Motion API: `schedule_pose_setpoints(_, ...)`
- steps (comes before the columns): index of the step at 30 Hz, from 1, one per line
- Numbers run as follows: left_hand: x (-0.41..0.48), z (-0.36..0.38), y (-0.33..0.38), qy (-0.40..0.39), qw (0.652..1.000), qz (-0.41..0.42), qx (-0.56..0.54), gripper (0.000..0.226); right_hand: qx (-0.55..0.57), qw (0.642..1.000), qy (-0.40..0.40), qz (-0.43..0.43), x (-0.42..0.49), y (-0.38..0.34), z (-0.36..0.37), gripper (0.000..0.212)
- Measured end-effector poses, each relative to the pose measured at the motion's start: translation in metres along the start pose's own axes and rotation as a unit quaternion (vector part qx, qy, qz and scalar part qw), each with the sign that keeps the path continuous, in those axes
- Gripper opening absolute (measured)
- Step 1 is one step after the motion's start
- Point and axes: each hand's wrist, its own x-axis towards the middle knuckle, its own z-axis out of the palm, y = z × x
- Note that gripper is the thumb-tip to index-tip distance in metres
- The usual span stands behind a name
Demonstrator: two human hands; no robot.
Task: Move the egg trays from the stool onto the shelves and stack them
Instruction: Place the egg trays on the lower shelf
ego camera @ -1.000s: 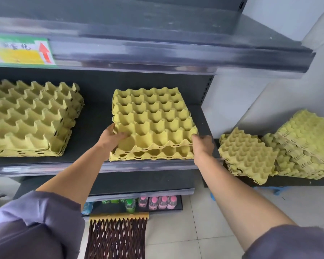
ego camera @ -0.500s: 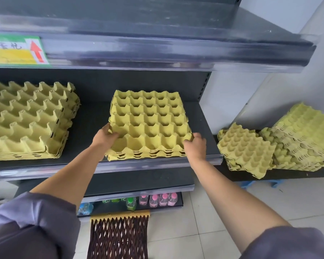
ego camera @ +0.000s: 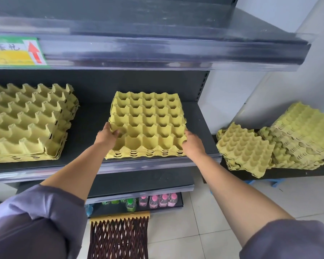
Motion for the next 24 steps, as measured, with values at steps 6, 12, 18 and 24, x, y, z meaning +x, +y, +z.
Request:
schedule_pose_setpoints(6,-0.022,0.003,0.014,0.130,0.966,0.138,0.177,0.049,-0.077,0.996,0.023,-0.034,-0.008,0.004,-0.019,0.048)
schedule_pose_setpoints(12,-0.038,0.026,0.065,0.096,0.931,0.270,0.225,0.029,-0.176,0.975,0.085,-0.102,-0.015,0.023,-0.060,0.042)
schedule_pose_setpoints(18,-0.055,0.081,0.125,0.091,0.888,0.344,0.290,0.023,-0.226,0.959,0.130,-0.112,-0.011,0.083,-0.108,0.035)
schedule_pose_setpoints(24,-0.078,0.172,0.204,0.084,0.869,0.392,0.289,0.018,-0.248,0.954,0.135,-0.100,0.009,0.187,-0.168,0.033)
